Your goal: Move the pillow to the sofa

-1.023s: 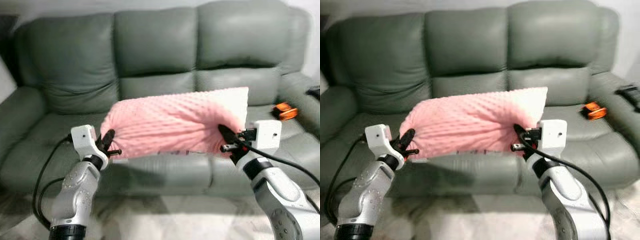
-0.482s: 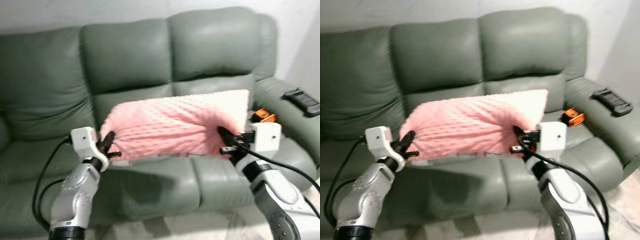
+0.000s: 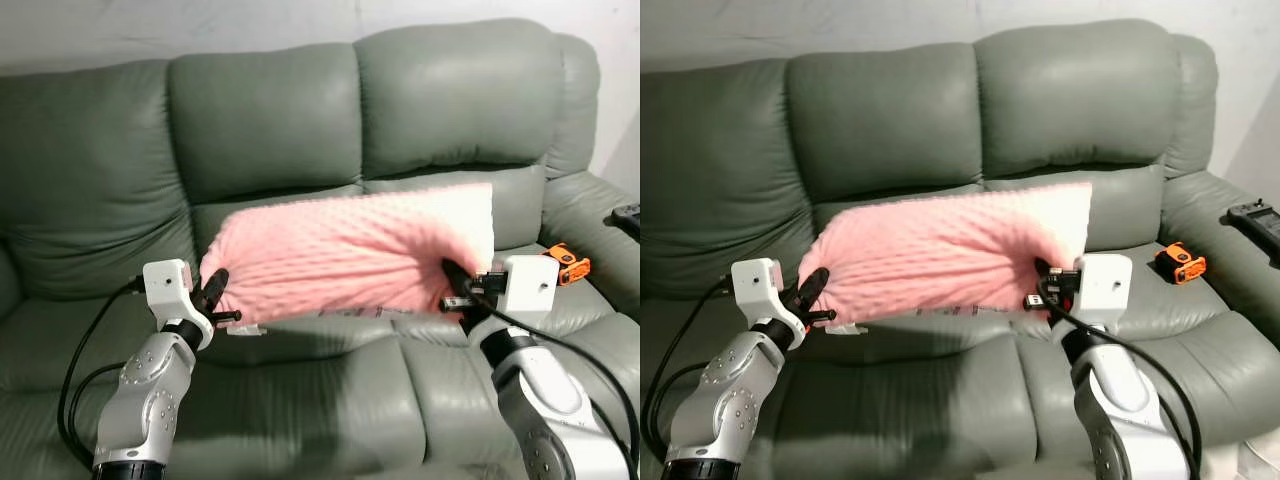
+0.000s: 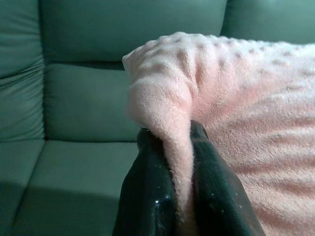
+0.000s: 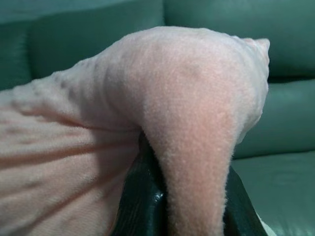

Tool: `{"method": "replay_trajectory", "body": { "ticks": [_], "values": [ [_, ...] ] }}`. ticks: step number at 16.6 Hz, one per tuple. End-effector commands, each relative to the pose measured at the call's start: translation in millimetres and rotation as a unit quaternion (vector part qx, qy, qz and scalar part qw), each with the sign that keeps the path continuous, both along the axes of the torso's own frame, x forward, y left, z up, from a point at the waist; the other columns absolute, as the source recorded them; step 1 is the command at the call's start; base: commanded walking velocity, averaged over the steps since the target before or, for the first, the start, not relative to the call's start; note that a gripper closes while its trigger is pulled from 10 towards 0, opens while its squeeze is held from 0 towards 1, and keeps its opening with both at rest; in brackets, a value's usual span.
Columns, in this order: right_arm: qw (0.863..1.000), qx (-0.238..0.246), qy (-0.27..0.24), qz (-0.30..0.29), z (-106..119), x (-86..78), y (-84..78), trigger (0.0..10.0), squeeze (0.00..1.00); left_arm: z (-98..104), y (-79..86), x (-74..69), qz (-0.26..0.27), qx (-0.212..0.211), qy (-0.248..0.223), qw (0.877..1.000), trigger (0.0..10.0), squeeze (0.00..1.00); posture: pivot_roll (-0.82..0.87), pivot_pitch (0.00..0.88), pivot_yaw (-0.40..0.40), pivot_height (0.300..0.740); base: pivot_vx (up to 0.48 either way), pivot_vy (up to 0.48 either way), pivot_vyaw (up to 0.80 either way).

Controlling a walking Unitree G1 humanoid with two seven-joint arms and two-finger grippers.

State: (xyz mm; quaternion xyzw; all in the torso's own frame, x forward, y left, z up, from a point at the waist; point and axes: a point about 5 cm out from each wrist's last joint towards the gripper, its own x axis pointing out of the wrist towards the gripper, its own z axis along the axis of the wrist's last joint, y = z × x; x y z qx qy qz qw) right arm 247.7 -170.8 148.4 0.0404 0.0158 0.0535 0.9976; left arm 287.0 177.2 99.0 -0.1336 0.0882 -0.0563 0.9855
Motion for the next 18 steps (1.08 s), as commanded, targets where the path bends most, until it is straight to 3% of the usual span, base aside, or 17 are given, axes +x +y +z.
{"method": "replay_trajectory", "body": {
  "ticks": [1, 6, 12, 16, 18],
  "values": [
    [1.0, -0.009, -0.016, -0.023, 2.8, -0.4, -9.8, 10.0, 0.0, -1.7, 11.6, -4.5, 0.032, 0.021, 0.009, 0.999, 10.0, 0.0, -0.19, 0.0, 0.06, 0.74, 0.0, 0.0, 0.0],
    [1.0, -0.007, -0.017, -0.022, -1.4, 2.0, -9.2, 10.0, 0.0, 1.2, 11.1, 1.6, 0.033, 0.046, 0.005, 0.998, 10.0, 0.0, -0.19, 0.0, 0.064, 0.74, 0.0, 0.0, 0.0],
    [0.999, -0.003, -0.02, -0.028, -5.2, 1.9, -8.1, 10.0, 0.0, 4.5, 10.8, 7.0, 0.019, 0.064, -0.002, 0.998, 10.0, 0.0, -0.19, 0.0, 0.086, 0.74, 0.0, 0.48, 0.0],
    [0.998, -0.003, -0.014, -0.053, -17.7, 3.0, -7.7, 10.0, 0.0, -4.3, 5.8, 2.8, 0.005, 0.074, 0.007, 0.997, 10.0, 0.0, -0.18, 0.0, 0.095, 0.74, 0.0, 0.48, 0.0],
    [0.998, -0.002, -0.008, -0.056, -25.0, 4.3, -4.9, 10.0, 0.0, -6.4, 6.4, 1.2, 0.004, 0.081, -0.004, 0.997, 10.0, 0.0, -0.17, 0.0, 0.096, 0.74, 0.0, 0.0, 0.0]
  ]
}}
